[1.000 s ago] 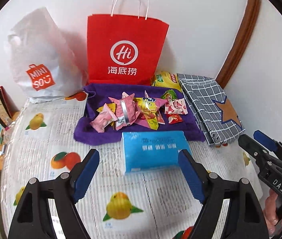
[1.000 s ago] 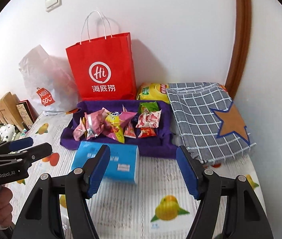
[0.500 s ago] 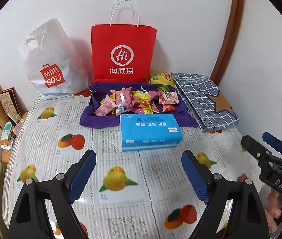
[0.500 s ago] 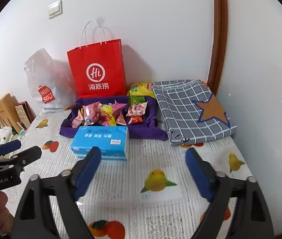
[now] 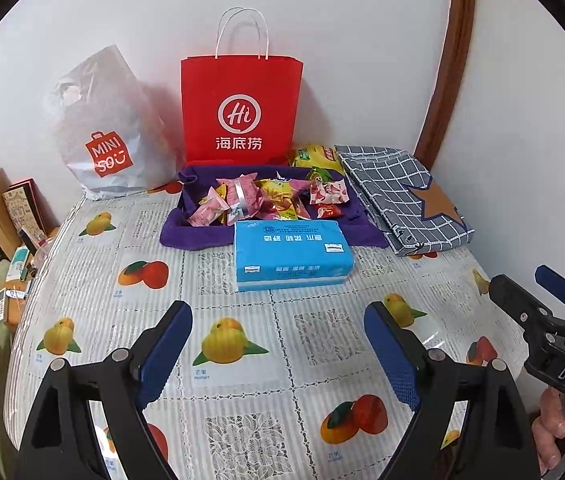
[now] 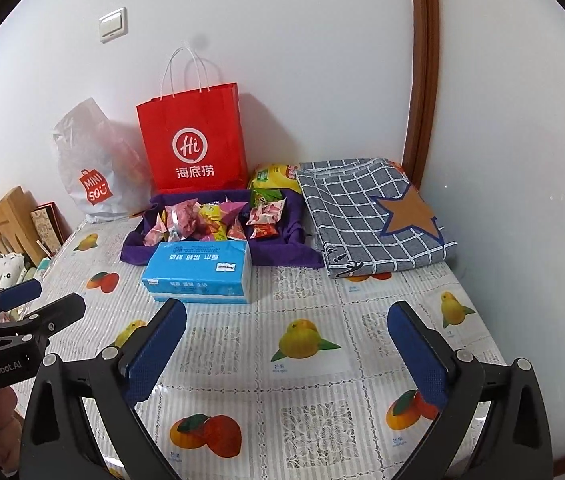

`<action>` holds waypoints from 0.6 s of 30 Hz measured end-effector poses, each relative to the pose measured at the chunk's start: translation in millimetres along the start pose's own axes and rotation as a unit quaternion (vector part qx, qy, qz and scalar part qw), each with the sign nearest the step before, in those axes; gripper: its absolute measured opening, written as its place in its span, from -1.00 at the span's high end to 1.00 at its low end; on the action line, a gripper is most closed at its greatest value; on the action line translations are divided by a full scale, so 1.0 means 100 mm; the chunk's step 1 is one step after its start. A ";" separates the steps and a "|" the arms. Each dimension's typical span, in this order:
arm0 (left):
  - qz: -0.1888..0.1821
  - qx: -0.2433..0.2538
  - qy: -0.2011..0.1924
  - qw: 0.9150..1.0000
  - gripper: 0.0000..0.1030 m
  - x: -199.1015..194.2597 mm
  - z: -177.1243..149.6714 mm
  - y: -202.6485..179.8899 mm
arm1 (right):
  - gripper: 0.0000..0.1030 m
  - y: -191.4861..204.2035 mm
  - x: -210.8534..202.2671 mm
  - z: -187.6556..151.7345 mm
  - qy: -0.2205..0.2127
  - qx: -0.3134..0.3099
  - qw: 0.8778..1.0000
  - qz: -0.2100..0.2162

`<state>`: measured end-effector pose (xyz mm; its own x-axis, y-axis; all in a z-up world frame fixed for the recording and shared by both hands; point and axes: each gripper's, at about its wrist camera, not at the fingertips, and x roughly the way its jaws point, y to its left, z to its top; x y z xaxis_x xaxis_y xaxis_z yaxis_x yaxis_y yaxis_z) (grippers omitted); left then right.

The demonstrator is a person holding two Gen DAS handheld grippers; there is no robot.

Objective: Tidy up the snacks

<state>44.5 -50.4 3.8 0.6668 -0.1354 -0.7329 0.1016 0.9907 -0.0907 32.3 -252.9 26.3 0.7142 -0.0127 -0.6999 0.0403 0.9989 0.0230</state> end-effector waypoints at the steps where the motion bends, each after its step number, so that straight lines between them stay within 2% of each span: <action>1: 0.000 0.001 0.000 1.000 -0.70 -0.01 0.00 0.00 | -0.94 0.00 -0.01 -0.01 -0.001 0.001 1.000 0.000; 18: 0.003 0.001 0.000 1.000 -0.70 -0.06 0.00 -0.02 | -0.94 -0.01 -0.08 -0.02 -0.008 0.001 1.000 -0.004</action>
<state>40.3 -51.9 8.0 0.6673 -0.1288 -0.7336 0.0992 0.9915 -0.0838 25.4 -253.3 30.8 0.7254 -0.0213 -0.6880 0.0473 0.9987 0.0190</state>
